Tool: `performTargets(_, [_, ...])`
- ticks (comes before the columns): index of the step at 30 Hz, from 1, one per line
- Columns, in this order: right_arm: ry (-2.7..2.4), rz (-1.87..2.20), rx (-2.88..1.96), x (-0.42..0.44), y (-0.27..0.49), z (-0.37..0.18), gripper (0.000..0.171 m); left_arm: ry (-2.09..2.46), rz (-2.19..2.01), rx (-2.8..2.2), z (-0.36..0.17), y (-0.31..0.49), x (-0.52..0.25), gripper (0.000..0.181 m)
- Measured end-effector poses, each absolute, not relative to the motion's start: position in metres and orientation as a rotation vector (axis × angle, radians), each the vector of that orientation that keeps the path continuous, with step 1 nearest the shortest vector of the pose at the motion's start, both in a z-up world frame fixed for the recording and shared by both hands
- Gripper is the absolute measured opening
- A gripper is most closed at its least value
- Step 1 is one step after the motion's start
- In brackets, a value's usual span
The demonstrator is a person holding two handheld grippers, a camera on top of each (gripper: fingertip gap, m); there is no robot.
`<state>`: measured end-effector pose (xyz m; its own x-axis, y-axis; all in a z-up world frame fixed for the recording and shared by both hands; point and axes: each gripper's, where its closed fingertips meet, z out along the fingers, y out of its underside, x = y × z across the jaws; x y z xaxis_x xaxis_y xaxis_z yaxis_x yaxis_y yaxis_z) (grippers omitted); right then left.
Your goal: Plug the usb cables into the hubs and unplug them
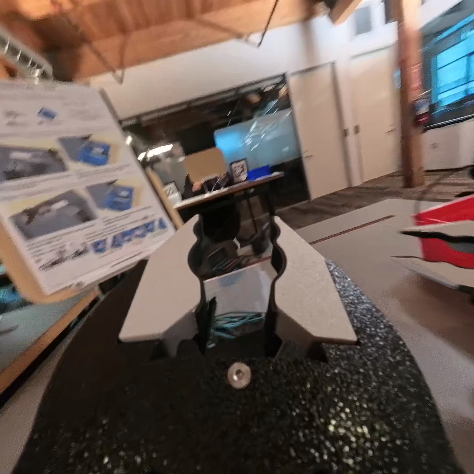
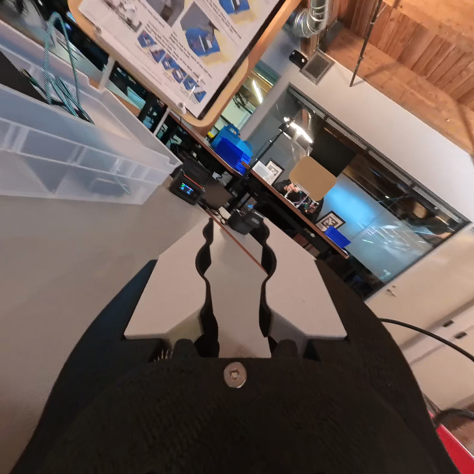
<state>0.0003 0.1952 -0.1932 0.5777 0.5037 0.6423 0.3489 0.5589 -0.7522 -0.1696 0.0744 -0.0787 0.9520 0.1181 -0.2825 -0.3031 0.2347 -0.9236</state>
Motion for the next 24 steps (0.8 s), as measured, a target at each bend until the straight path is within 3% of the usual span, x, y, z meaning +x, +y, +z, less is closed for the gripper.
performTargets(4, [-0.956, 0.114, -1.059, 0.014, 0.207, -0.192, 0.033, 0.013, 0.185, -1.572, -0.086, 0.11, -0.254, 0.062])
performTargets(9, [-0.886, 0.21, -1.118, 0.026, 0.215, -0.191, 0.033, 0.206, -0.095, -2.055, -0.152, 0.166, -0.254, 0.051])
performTargets(15, [-0.938, 0.193, -1.115, 0.018, 0.212, -0.198, 0.033, 0.443, 0.074, -2.583, -0.236, 0.19, -0.263, 0.039])
performTargets(18, [-0.973, 0.168, -1.097, 0.012, 0.209, -0.2, 0.033, 0.881, 0.073, -2.623, -0.26, 0.193, -0.245, 0.04])
performTargets(21, [-1.001, 0.168, -1.093, 0.007, 0.206, -0.203, 0.034, 1.324, 0.332, -2.565, -0.272, 0.194, -0.251, 0.041])
performTargets(24, [-1.015, 0.166, -1.093, 0.004, 0.205, -0.204, 0.034, 1.532, 0.28, -2.522, -0.277, 0.194, -0.242, 0.043])
